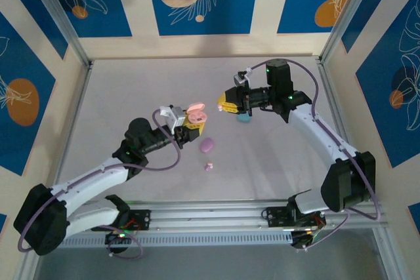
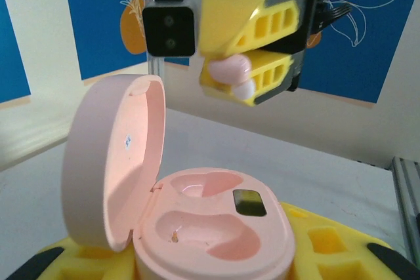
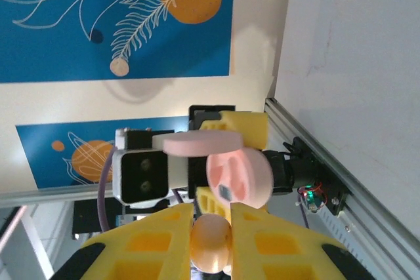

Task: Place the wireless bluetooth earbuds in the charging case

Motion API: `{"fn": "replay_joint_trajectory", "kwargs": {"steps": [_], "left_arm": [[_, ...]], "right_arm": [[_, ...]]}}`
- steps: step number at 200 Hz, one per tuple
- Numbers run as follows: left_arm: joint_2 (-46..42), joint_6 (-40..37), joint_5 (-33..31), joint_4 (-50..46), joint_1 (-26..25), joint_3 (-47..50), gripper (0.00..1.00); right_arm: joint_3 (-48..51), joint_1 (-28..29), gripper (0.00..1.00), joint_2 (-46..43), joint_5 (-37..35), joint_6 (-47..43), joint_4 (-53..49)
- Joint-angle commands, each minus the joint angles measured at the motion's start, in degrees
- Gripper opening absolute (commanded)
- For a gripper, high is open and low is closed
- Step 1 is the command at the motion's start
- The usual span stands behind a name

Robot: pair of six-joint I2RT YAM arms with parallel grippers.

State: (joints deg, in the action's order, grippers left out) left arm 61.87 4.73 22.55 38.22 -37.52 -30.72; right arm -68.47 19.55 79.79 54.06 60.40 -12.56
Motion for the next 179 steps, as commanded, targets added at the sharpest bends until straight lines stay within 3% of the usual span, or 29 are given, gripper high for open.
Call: {"fn": "replay_joint_trajectory", "kwargs": {"steps": [1, 44, 115, 179], "left_arm": [[1.4, -1.1, -1.0, 7.7, -0.1, 0.6, 0.22], [4.1, -1.0, -1.9, 12.1, -1.1, 0.0, 0.22], [6.4, 0.4, -2.7, 17.3, -2.4, 0.0, 0.22], [7.1, 0.6, -2.3, 17.6, -3.1, -0.3, 0.22]], "right_arm": [[-2.9, 2.0, 0.2, -1.9, -1.3, -3.5, -1.8], [-5.7, 6.5, 0.2, -1.6, -3.9, -6.6, -2.9], [-7.4, 12.6, 0.2, -2.4, -16.4, -15.4, -7.0], [-8.6, 15.3, 0.2, -1.7, -21.6, -16.4, -6.3]]}}
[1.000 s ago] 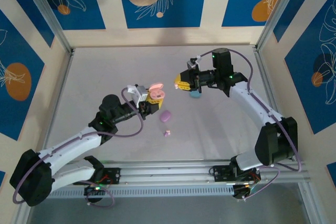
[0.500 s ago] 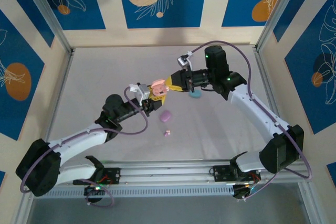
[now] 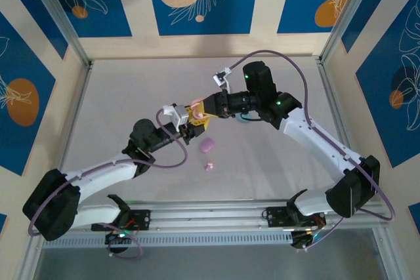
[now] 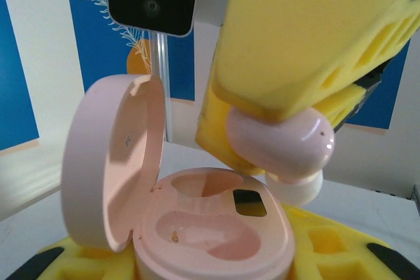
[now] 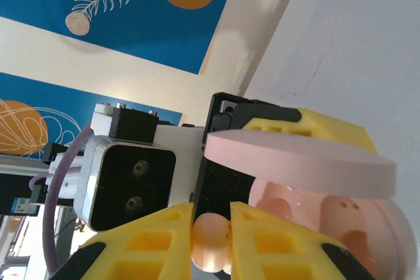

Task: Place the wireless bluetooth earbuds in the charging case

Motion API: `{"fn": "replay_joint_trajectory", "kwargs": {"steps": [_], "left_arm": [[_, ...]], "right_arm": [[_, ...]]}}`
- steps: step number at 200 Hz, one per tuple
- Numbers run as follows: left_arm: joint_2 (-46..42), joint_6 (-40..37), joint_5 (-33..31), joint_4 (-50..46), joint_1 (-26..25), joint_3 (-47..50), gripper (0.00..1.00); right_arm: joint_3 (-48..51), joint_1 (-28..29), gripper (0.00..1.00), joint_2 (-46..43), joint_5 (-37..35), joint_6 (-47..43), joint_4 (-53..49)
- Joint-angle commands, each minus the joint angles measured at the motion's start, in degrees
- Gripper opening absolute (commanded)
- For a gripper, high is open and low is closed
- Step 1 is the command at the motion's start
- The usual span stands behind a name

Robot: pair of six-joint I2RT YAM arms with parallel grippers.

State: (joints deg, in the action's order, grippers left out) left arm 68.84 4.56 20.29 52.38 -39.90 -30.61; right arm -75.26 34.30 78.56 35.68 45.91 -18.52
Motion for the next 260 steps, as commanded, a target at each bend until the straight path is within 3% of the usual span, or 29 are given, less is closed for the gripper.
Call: {"fn": "replay_joint_trajectory", "kwargs": {"steps": [1, 260], "left_arm": [[0.1, 0.8, -0.1, 3.5, -0.7, -0.4, 0.22], [-0.8, 1.8, -2.5, 5.3, -1.5, -0.9, 0.23]], "right_arm": [[-1.8, 0.6, 0.2, -0.5, -3.3, -1.9, -0.3], [-10.7, 6.3, 0.23, 5.0, -18.8, -12.6, -18.9]]}}
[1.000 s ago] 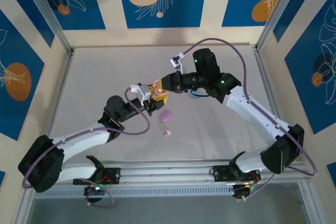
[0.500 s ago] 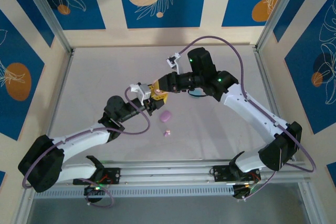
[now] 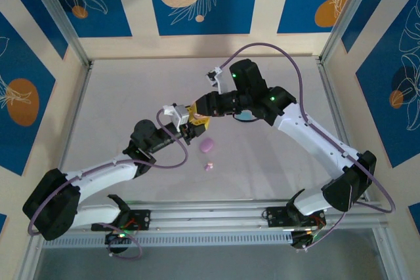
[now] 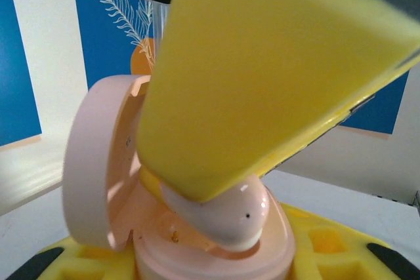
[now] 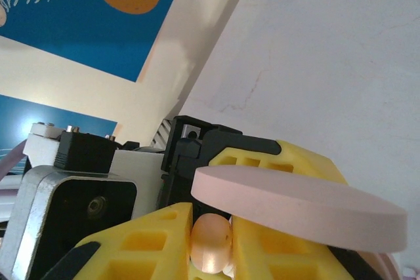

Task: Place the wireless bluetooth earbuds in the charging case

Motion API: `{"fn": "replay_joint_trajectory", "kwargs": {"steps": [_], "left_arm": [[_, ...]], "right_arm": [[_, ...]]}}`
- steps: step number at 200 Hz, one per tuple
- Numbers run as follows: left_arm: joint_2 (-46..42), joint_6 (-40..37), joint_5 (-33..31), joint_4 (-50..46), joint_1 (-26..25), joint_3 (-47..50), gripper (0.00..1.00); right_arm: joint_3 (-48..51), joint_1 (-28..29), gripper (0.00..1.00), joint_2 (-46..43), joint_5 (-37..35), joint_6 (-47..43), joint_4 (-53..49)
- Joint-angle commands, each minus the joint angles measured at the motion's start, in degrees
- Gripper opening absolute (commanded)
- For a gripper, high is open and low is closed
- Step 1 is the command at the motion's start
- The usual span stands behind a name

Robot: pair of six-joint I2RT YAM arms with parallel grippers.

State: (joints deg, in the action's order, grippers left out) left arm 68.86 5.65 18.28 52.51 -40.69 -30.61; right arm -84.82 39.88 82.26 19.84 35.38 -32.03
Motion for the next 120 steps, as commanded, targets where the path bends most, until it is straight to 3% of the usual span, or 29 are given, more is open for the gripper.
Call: {"fn": "replay_joint_trajectory", "kwargs": {"steps": [1, 120], "left_arm": [[-0.9, 0.6, -0.4, 5.1, -0.7, -0.9, 0.23], [-1.1, 0.5, -0.7, 4.6, -0.9, -0.9, 0.23]], "right_arm": [[-1.2, 0.8, 0.24, 1.3, -3.1, -2.1, -5.4], [-4.0, 2.5, 0.27, 1.9, -8.7, -3.9, -9.4]]}}
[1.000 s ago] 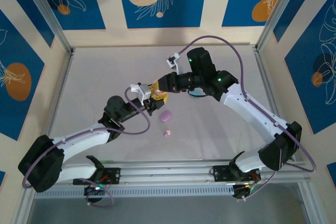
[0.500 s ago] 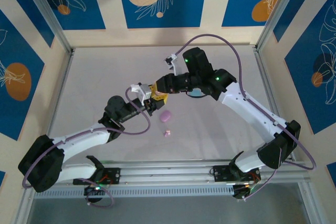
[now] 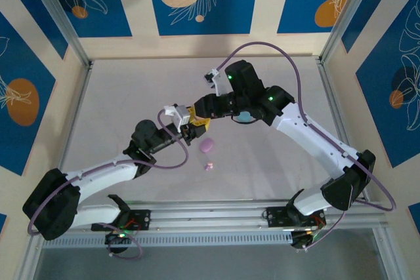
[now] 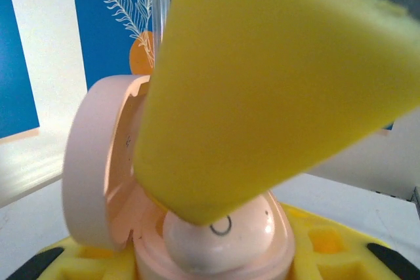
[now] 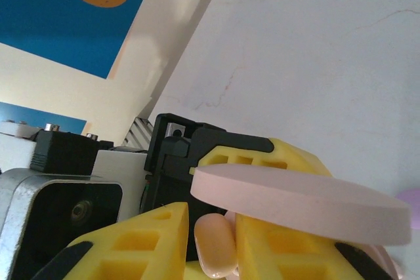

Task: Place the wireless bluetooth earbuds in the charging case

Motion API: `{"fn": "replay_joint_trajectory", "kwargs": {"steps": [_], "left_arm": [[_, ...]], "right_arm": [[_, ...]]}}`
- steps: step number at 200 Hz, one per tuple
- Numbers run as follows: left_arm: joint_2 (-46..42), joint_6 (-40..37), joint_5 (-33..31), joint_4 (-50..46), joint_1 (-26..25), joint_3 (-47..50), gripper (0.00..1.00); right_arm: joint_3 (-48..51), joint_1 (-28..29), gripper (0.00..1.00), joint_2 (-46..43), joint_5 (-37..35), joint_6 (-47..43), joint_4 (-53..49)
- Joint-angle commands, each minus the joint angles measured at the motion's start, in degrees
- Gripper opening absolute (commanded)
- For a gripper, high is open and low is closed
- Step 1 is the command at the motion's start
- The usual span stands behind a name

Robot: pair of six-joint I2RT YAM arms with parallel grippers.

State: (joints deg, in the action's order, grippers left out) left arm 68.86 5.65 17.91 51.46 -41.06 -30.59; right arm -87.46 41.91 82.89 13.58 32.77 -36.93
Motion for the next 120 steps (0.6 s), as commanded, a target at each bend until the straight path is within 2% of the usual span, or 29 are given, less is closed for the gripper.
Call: {"fn": "replay_joint_trajectory", "kwargs": {"steps": [1, 57, 120], "left_arm": [[-1.1, 0.5, -0.3, 5.7, -0.5, -0.9, 0.23], [-1.4, 0.5, -0.7, 5.0, -0.6, -0.7, 0.22], [-1.3, 0.4, -0.8, 4.6, -0.6, -0.7, 0.22]], "right_arm": [[-1.4, 0.4, 0.28, 1.2, -2.5, -1.4, -4.5], [-2.7, 0.8, 0.28, 0.6, -4.6, -1.7, -5.8], [-3.0, 1.1, 0.32, -1.9, -3.1, -2.1, -4.2]]}}
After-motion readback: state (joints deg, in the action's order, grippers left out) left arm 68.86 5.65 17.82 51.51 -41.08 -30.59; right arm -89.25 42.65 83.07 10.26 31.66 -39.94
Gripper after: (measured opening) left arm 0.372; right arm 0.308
